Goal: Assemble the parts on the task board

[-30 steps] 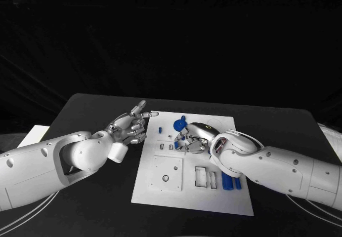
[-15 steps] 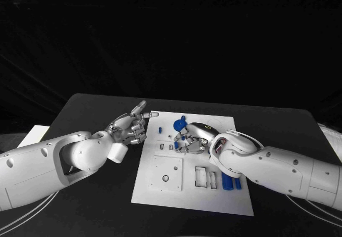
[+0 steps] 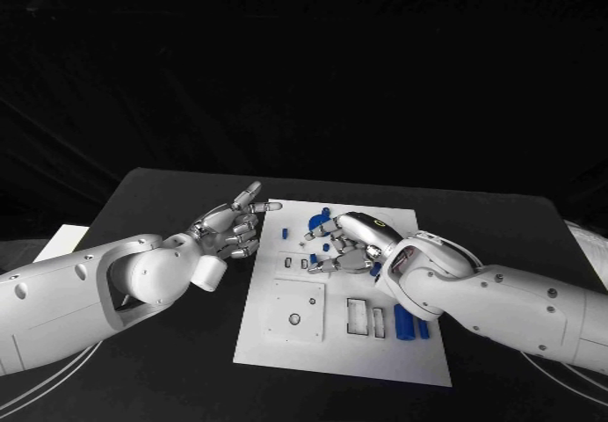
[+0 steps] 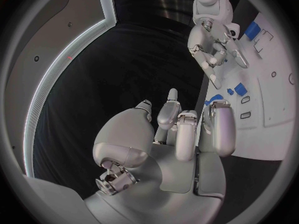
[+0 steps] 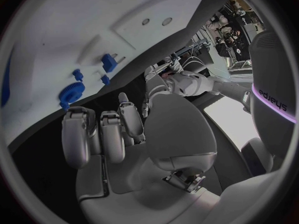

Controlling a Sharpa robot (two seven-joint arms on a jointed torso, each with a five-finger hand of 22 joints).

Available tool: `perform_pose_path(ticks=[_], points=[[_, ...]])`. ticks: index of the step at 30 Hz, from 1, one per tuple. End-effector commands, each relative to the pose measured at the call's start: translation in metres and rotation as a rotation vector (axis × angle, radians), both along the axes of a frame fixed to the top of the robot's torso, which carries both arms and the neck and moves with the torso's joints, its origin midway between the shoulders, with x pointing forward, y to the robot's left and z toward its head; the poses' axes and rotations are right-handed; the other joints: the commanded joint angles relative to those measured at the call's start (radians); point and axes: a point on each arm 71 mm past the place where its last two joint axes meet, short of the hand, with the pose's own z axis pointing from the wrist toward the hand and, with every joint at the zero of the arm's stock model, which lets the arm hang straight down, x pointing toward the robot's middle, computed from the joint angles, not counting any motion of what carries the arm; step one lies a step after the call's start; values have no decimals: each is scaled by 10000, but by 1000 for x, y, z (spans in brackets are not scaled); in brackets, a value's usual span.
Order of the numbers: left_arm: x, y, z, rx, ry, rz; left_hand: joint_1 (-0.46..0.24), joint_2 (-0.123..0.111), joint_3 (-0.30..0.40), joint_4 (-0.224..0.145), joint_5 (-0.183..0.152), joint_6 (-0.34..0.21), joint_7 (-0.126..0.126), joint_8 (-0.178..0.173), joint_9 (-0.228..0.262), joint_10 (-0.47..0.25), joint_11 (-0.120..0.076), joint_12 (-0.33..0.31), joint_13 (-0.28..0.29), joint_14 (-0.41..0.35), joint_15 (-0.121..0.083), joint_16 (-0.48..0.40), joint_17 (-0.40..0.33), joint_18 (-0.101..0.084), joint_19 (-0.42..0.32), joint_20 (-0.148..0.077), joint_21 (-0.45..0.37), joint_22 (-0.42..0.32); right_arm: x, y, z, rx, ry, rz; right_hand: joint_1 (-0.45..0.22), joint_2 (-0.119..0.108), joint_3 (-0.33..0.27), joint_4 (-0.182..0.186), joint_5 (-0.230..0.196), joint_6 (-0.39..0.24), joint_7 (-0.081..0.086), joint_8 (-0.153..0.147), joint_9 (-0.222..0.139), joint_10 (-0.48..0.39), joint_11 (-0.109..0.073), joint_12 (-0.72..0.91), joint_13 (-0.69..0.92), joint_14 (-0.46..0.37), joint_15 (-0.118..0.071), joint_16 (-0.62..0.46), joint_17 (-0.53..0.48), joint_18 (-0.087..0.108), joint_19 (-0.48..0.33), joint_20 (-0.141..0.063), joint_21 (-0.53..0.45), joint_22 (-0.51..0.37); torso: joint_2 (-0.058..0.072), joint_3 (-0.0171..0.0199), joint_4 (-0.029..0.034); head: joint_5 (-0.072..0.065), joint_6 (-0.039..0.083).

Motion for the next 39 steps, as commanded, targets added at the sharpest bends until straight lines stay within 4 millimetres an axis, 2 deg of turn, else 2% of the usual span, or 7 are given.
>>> perform_pose_path(ticks=[1,10,16,22,30,35,39], points=[[1,0,-4,1079,79,-103,128,-256,-19,-202,10,-59,-37,100,59,-92,33,-90,-116,1072,68,31,2630,59,-74,90,-162,-204,0,-7,23,1767,-119,456,306,124,-258,182,-33,-32,0,3,12,-25,37,19,621,961,80,-21,2310,21,-39,68,-92,145,-52,32,-37,-23,54],[6,-2,-9,5357,600,-1951,190,-774,-471,-275,-58,390,-357,1272,620,-713,-235,-759,-1065,1072,-150,31,2630,271,-512,-91,-859,-1239,33,-77,76,3512,687,-1397,616,691,-293,386,505,550,-172,245,110,41,-110,130,645,921,-34,-131,2159,48,-81,-16,-156,40,-223,92,-116,6,81],[20,-6,4,9103,437,-3564,-662,-846,-1258,403,-1438,421,-611,2429,1270,-819,-445,-908,-1283,1072,-345,31,2630,343,-663,-277,-1196,-1673,45,-122,95,4118,780,-2628,651,787,-316,391,690,617,-204,261,109,79,-145,176,663,920,-70,-140,2149,43,-65,-57,-145,57,-329,140,-182,6,76],[46,-17,29,12343,-640,-4289,-529,-643,-1748,410,-1466,23,-832,3861,2250,-795,-645,-960,-1329,1072,-528,31,2630,298,-544,-466,-1172,-1546,46,-145,101,4172,749,-3221,686,812,-329,375,789,637,-214,261,105,58,-157,136,627,911,-84,-167,2111,47,-72,-72,-158,33,-375,228,-239,62,30],[67,-51,43,14390,-1584,-5200,182,-536,-1792,334,-1462,123,-886,3714,2353,-415,-706,-647,-834,1072,-576,31,2630,99,-131,-516,-502,-538,48,-156,102,4109,652,-3622,808,828,-332,302,850,595,-208,219,83,-39,-158,-3,519,888,-91,-232,2023,75,-131,-85,-238,-99,-383,254,-254,76,-31],[74,-71,43,14924,-1742,-5693,343,-391,-1760,346,-1451,216,-902,3602,2375,-173,-718,-415,-495,1072,-590,31,2630,16,39,-529,-217,-110,51,-160,101,4326,677,-3858,1313,1040,-129,80,1021,394,-103,138,37,-2207,-61,-2760,-1520,164,-4,-1733,153,638,-1587,-16,-2095,-2859,-374,256,-263,109,-33],[81,-86,41,15130,-1746,-5828,502,-277,-1725,330,-1427,464,-977,3629,2501,4,-778,-261,-261,1072,-629,31,2630,-50,168,-557,15,242,55,-163,99,4603,754,-4076,1725,1207,332,-20,1008,121,5,97,0,-4246,40,-6014,-4160,-1547,86,-4971,-3145,1321,-3762,64,-5312,-6763,-357,231,-267,123,-11]])
